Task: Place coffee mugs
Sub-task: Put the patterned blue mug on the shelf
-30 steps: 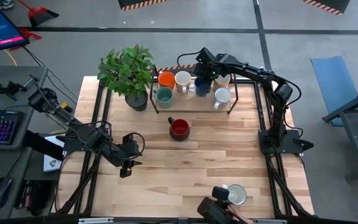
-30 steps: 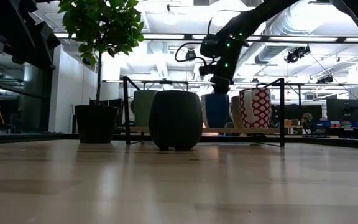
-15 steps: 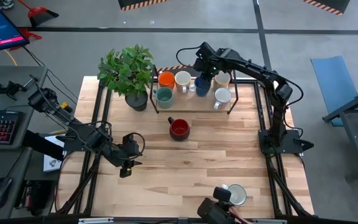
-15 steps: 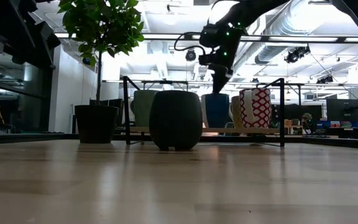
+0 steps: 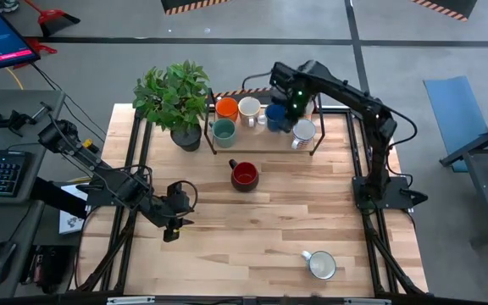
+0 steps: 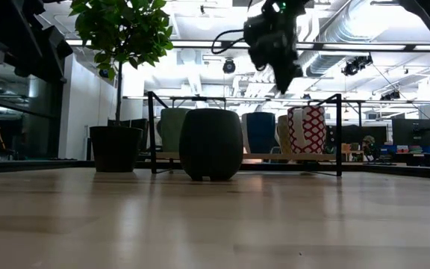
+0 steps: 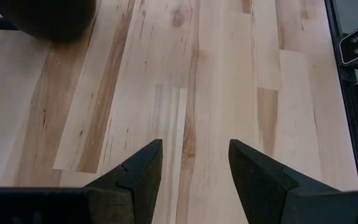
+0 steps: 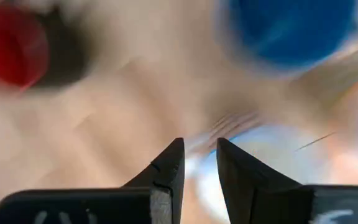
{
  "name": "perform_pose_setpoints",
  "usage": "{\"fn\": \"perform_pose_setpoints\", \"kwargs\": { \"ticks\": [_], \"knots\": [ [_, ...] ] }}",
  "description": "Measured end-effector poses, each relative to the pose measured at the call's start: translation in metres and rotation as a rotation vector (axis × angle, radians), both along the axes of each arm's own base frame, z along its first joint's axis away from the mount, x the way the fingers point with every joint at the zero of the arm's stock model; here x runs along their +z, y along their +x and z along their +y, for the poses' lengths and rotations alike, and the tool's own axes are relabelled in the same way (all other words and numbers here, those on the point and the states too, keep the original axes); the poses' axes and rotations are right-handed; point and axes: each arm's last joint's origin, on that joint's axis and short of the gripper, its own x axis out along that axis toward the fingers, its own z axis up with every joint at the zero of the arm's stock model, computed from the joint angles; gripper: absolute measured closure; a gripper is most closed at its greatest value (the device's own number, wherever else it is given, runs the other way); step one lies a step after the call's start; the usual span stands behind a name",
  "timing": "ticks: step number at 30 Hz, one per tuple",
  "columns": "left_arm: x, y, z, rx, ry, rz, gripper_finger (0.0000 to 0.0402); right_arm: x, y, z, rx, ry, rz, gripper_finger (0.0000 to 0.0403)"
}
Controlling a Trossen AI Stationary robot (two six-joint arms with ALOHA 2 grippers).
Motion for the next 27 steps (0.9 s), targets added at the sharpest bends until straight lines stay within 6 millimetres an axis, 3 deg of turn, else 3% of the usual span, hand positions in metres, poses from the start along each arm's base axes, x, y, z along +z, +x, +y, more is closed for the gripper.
{"fn": "perform_pose_setpoints", "kwargs": {
  "ticks": [6,13,16,19,22,27],
  "knots": [
    [0.000,0.000,0.000,0.001,0.001,0.000,0.0229,0.009,0.011,0.053,0.140,0.296,-0.131,0.0329],
    [0.001,0.001,-0.001,0.020,-0.024,-0.011,0.0229,0.043,0.009,0.137,0.402,0.237,-0.196,0.0329],
    [0.001,0.001,0.000,0.024,-0.021,-0.013,0.0229,0.052,-0.007,0.173,0.475,0.161,-0.174,0.0329],
    [0.001,0.001,0.000,0.032,-0.014,-0.021,0.0229,0.048,-0.034,0.204,0.472,0.051,-0.086,0.0327],
    [0.002,0.002,0.000,0.050,0.003,-0.037,0.0229,0.032,-0.065,0.227,0.345,-0.004,0.015,0.0317],
    [0.002,0.002,0.001,0.054,0.007,-0.040,0.0229,-0.006,-0.106,0.259,0.153,0.047,0.065,0.0282]
  ]
}}
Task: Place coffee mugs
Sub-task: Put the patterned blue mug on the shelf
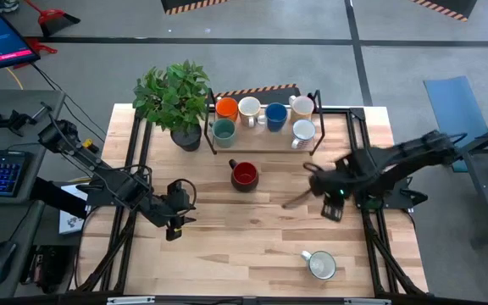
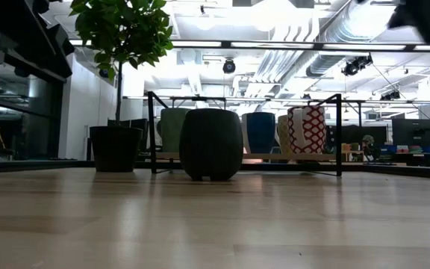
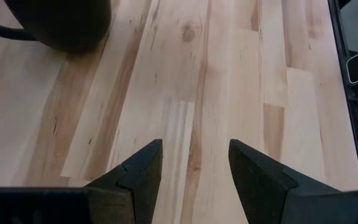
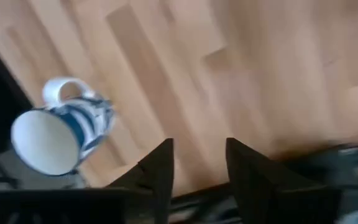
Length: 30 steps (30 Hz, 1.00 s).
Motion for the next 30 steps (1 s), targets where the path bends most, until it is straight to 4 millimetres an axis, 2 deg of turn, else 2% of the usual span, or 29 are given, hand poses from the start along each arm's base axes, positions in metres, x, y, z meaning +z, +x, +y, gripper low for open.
{"fn": "perform_pose_setpoints", "kwargs": {
  "ticks": [5,11,21,30],
  "knots": [
    [0.000,0.000,0.000,0.000,0.000,0.000,0.0229,-0.035,-0.015,0.025,-0.091,0.134,-0.057,0.0244],
    [0.000,0.000,0.000,-0.003,0.009,-0.003,0.0229,-0.065,-0.015,0.056,0.013,0.275,-0.117,0.0237],
    [0.000,0.000,0.001,0.022,0.045,-0.023,0.0229,-0.079,-0.010,0.094,0.023,0.358,-0.154,0.0258],
    [0.000,0.000,0.001,0.022,0.046,-0.023,0.0229,-0.112,-0.003,0.110,0.010,0.258,-0.030,0.0256]
  ]
}}
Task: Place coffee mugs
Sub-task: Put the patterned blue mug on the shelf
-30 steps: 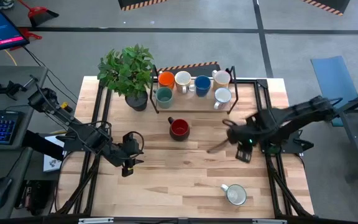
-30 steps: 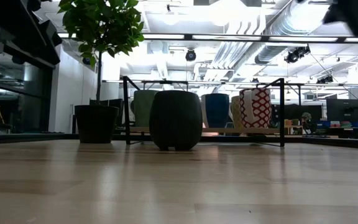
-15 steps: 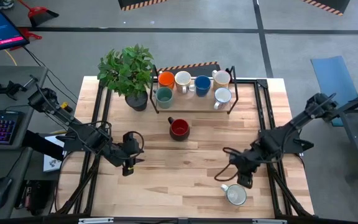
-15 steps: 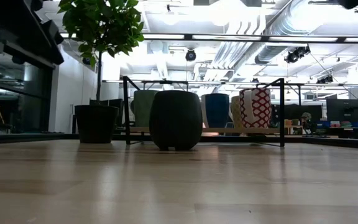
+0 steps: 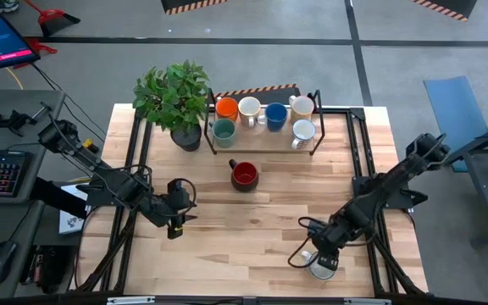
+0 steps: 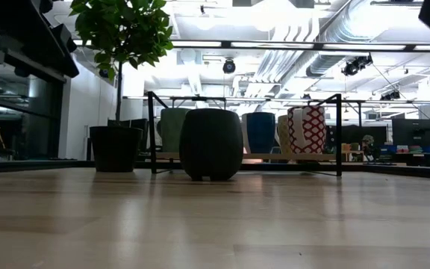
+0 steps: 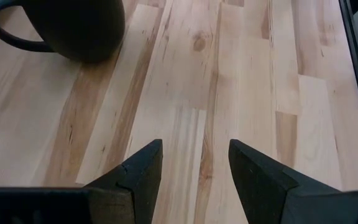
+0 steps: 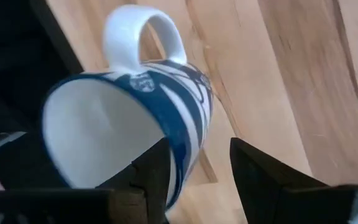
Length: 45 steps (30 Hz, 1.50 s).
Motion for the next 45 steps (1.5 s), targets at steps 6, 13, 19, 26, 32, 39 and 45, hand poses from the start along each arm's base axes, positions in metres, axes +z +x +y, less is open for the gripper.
{"fn": "perform_pose_setpoints", "kwargs": {
  "ticks": [6,13,19,26,32,39,45],
  "knots": [
    [0.000,0.000,0.000,0.000,0.000,0.000,0.0229,-0.021,0.012,0.011,0.007,0.002,0.018,0.0256],
    [0.000,0.000,0.000,0.000,0.000,0.000,0.0229,-0.041,0.020,0.017,-0.013,-0.029,0.053,0.0272],
    [0.000,0.000,0.000,-0.001,0.000,0.000,0.0229,-0.049,0.021,0.020,-0.046,-0.015,0.114,0.0355],
    [0.000,0.000,0.000,-0.003,0.002,0.000,0.0229,-0.047,0.026,0.015,-0.106,-0.040,0.084,0.0393],
    [0.000,0.000,0.000,-0.002,0.002,0.000,0.0229,-0.047,0.037,0.003,-0.075,-0.050,0.032,0.0396],
    [0.000,0.000,0.000,-0.019,0.019,0.001,0.0229,-0.041,0.052,-0.023,-0.028,-0.138,-0.081,0.0397],
    [0.000,0.000,0.000,-0.019,0.017,-0.001,0.0229,-0.016,0.063,-0.056,0.028,-0.364,-0.103,0.0398]
  ]
}}
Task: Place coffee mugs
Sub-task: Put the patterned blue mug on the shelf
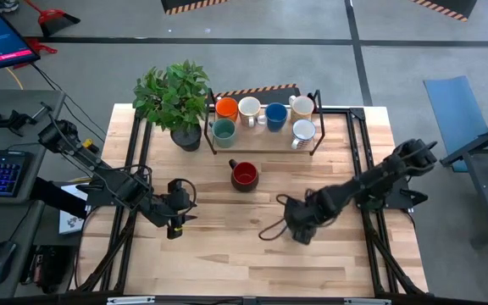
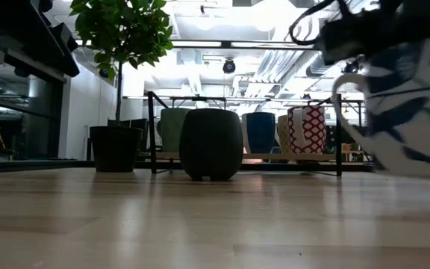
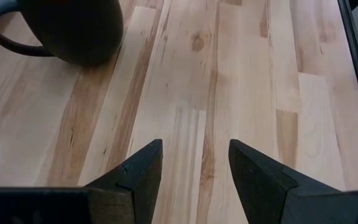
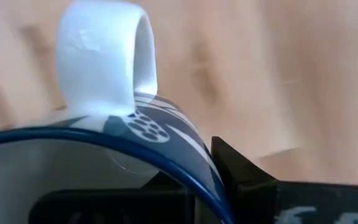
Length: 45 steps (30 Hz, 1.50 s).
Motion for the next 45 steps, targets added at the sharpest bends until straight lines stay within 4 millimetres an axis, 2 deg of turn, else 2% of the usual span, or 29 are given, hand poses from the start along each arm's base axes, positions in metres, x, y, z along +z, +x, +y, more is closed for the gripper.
{"fn": "perform_pose_setpoints", "kwargs": {
  "ticks": [4,10,13,21,28,31,34,40,45],
  "knots": [
    [0.000,0.000,0.000,0.000,-0.001,-0.001,0.0229,0.017,0.007,-0.024,0.020,-0.124,0.042,0.0399],
    [0.000,0.000,0.000,0.000,-0.002,-0.003,0.0229,0.044,0.027,-0.049,0.116,-0.177,-0.023,0.0399],
    [0.000,0.000,0.000,0.000,-0.002,-0.003,0.0229,0.064,0.036,-0.065,0.149,-0.244,-0.069,0.0399],
    [0.000,0.000,0.000,-0.002,0.000,-0.004,0.0229,0.115,0.054,-0.131,0.149,-0.414,-0.175,0.0399],
    [0.000,0.000,0.000,-0.020,0.018,-0.003,0.0229,0.141,0.057,-0.194,0.117,-0.469,-0.273,0.0399],
    [0.000,0.000,0.000,-0.032,0.031,-0.003,0.0229,0.143,0.059,-0.214,0.125,-0.474,-0.329,0.0399],
    [0.001,0.001,0.000,-0.039,0.035,-0.007,0.0229,0.138,0.063,-0.230,0.138,-0.457,-0.341,0.0399],
    [0.001,0.001,-0.001,-0.038,0.029,-0.016,0.0229,0.112,0.076,-0.254,0.203,-0.462,-0.285,0.0399],
    [0.001,0.001,-0.001,-0.036,0.027,-0.017,0.0229,0.093,0.084,-0.265,0.247,-0.457,-0.239,0.0399]
  ]
}}
